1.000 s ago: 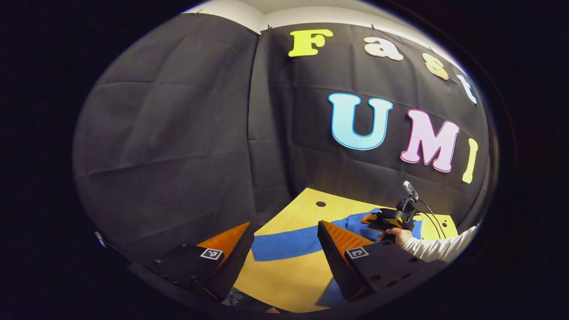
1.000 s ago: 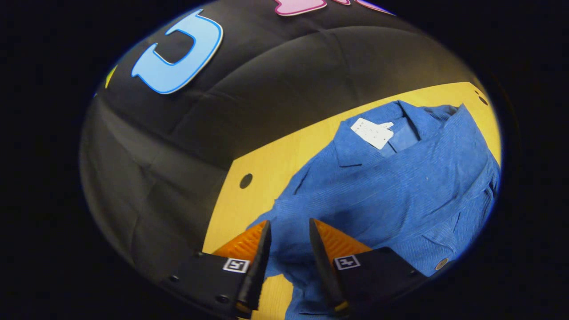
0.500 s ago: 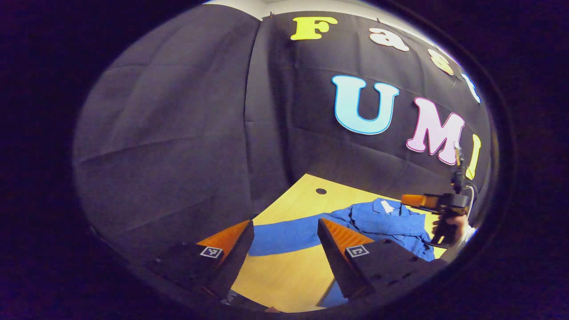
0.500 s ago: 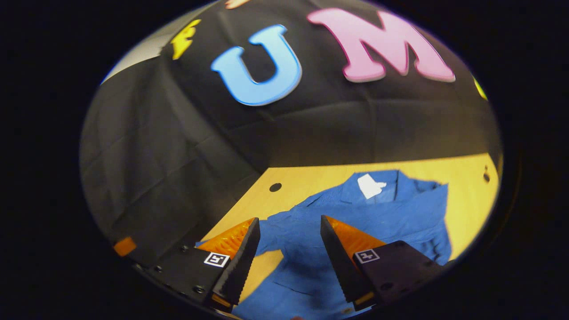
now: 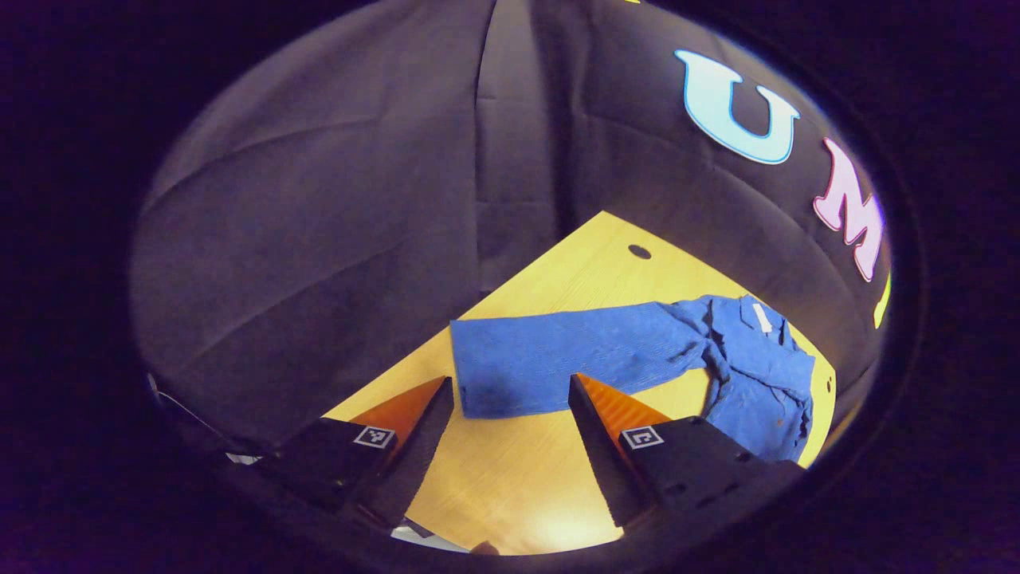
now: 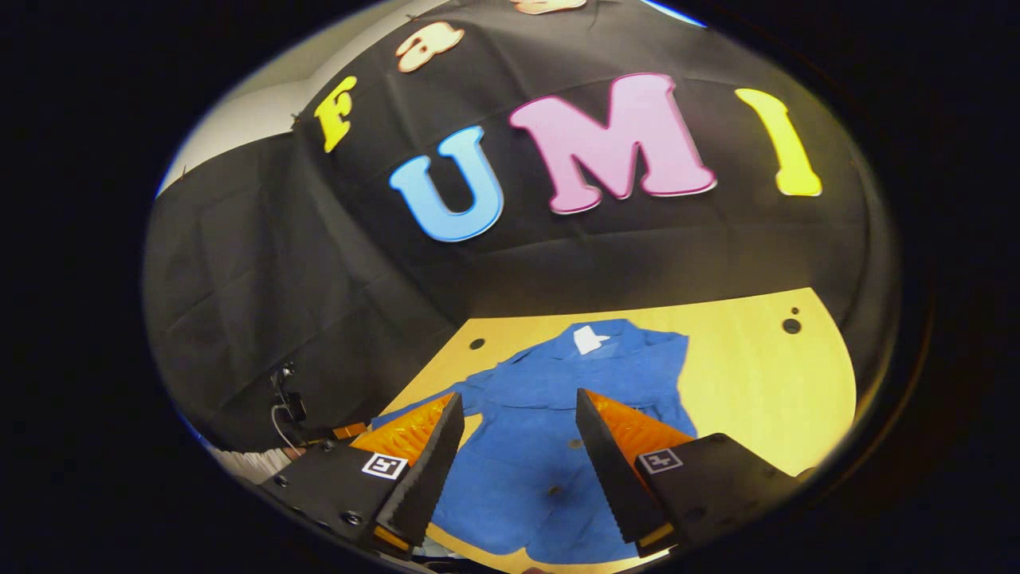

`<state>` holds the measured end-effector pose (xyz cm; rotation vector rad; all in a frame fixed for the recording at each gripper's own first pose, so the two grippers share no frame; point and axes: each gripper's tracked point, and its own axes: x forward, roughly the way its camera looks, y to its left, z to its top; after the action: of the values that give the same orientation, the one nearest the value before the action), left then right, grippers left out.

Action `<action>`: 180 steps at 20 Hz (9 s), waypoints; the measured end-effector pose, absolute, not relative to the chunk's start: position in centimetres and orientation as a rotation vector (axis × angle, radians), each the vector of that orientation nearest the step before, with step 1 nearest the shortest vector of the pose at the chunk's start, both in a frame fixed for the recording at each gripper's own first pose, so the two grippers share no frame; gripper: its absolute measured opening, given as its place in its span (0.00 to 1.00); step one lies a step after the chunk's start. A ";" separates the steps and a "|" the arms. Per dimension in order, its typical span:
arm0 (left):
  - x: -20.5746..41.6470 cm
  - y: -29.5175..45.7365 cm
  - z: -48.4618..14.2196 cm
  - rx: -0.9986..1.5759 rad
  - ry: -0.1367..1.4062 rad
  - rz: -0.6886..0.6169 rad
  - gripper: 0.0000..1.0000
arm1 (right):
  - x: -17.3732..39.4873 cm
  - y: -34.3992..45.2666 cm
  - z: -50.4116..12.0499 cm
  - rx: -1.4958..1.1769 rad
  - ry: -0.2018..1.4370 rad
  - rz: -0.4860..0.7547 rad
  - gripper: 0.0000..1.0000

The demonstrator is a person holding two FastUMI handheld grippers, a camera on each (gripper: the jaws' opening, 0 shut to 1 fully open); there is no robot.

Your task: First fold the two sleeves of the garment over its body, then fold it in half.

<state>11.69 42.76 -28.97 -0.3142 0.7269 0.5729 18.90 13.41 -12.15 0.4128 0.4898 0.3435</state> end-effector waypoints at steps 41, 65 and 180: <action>24.0 32.7 -21.6 -0.341 0.624 0.158 0.00 | 12.9 12.2 -11.5 0.563 0.590 0.311 0.89; 48.0 -9.1 -27.2 0.109 0.788 -0.319 0.00 | 7.3 -7.4 -16.7 0.650 0.613 0.049 0.89; 53.9 19.5 -23.8 -0.255 0.945 0.215 0.24 | 52.1 2.9 -37.5 0.498 0.988 0.067 0.30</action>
<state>53.91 19.49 -23.84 -0.2550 0.9452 0.2145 52.11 2.90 -37.54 0.4978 0.9884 0.0675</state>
